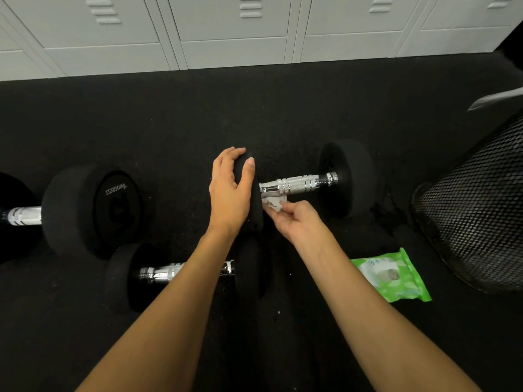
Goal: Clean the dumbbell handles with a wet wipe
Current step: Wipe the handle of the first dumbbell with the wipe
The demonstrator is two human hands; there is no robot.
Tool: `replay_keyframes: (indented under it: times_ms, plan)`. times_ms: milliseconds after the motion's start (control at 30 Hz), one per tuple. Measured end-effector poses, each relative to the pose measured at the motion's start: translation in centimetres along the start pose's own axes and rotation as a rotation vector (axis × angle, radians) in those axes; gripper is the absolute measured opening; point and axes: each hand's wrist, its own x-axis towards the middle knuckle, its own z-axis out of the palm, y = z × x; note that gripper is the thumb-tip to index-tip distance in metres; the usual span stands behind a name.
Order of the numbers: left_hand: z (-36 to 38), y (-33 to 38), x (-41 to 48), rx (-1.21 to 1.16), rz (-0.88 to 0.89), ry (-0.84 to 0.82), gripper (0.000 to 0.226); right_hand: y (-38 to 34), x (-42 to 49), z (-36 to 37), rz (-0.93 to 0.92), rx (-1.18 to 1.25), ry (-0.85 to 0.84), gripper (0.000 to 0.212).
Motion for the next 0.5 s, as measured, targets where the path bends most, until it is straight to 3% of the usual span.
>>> replay_keyframes:
  times_ms: [167,367,433,500]
  plan:
    - [0.0,0.0,-0.1,-0.006,0.001,-0.007,0.031,0.0,-1.2,-0.4,0.003,0.012,0.0,0.039]
    - [-0.1,0.2,-0.1,-0.006,0.007,-0.007,0.029,-0.4,-3.4,-1.2,-0.025,-0.064,-0.112,0.029]
    - [-0.1,0.4,-0.2,-0.004,0.008,-0.014,0.03,-0.2,-3.4,-1.4,-0.2,-0.227,-0.085,0.027]
    - [-0.1,0.4,-0.3,-0.012,0.007,-0.018,0.03,0.0,-3.4,-1.5,-0.552,-0.543,0.005,0.029]
